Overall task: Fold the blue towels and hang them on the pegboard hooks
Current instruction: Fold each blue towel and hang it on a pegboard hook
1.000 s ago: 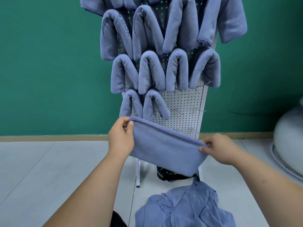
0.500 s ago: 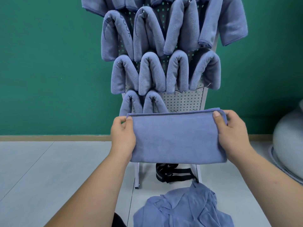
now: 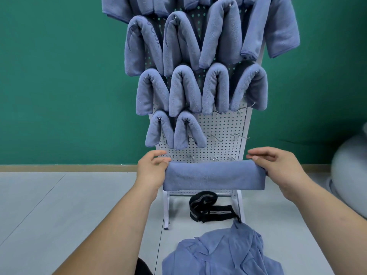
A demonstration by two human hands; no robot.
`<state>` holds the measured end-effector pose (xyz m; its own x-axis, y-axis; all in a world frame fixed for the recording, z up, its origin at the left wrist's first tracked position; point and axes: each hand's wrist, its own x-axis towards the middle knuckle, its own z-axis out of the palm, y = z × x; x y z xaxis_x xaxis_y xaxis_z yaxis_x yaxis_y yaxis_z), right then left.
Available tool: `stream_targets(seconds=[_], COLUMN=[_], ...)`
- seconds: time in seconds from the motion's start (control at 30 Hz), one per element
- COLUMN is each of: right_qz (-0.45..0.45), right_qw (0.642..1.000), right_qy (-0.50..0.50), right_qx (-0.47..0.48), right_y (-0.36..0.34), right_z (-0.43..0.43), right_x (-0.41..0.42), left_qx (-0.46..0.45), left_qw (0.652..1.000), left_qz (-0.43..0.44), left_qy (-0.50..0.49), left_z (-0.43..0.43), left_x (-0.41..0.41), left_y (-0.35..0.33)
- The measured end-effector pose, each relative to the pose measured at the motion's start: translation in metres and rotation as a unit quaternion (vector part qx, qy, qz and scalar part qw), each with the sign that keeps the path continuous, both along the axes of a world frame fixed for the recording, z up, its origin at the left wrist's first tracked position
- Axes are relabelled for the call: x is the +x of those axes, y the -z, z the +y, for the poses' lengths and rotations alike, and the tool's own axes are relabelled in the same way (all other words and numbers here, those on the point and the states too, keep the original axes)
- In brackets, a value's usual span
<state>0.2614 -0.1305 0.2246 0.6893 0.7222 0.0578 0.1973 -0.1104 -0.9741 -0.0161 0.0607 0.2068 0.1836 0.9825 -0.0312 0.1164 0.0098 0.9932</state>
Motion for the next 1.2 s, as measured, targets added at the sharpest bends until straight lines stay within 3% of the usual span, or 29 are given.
stream_targets(seconds=[0.17,0.27,0.4,0.5,0.63,0.77,0.9,0.97,1.07,1.2], right_qz=[-0.117,-0.294,-0.362,-0.337,-0.108,0.019,0.009,-0.046,-0.136,-0.138], right_qw=[0.990,0.939,0.906,0.916,0.987,0.997,0.999,0.998,0.987,0.984], right_qy=[-0.059,-0.075,-0.054,-0.036,-0.051,-0.065,-0.020,-0.001,0.044,0.057], right_qx=[-0.058,-0.163,-0.210,-0.216,-0.106,-0.041,-0.029,-0.047,-0.077,-0.098], right_y=[-0.005,-0.003,0.002,0.004,-0.003,-0.011,-0.009,-0.006,0.001,0.006], right_z=[-0.006,-0.006,-0.003,-0.005,-0.013,-0.016,-0.015,-0.014,-0.007,0.002], right_x=[-0.003,-0.002,-0.001,0.003,0.005,0.002,0.009,0.011,0.009,-0.001], left_qx=[0.051,0.129,0.223,0.196,0.053,0.024,0.048,0.104,0.200,0.195], left_qw=[0.994,0.967,0.928,0.934,0.986,0.993,0.994,0.987,0.942,0.936], left_qz=[0.042,0.143,0.259,0.271,0.118,0.042,0.042,0.110,0.268,0.292], left_qy=[0.089,0.166,0.147,0.123,0.101,0.107,0.086,0.056,0.017,-0.008], left_z=[0.000,0.001,0.001,0.003,0.002,-0.003,0.000,0.005,0.004,-0.009], left_x=[-0.003,-0.004,-0.002,-0.005,-0.007,-0.007,-0.005,-0.003,0.000,0.011], left_y=[0.000,0.003,0.002,0.001,-0.004,-0.007,-0.006,-0.003,0.000,0.004])
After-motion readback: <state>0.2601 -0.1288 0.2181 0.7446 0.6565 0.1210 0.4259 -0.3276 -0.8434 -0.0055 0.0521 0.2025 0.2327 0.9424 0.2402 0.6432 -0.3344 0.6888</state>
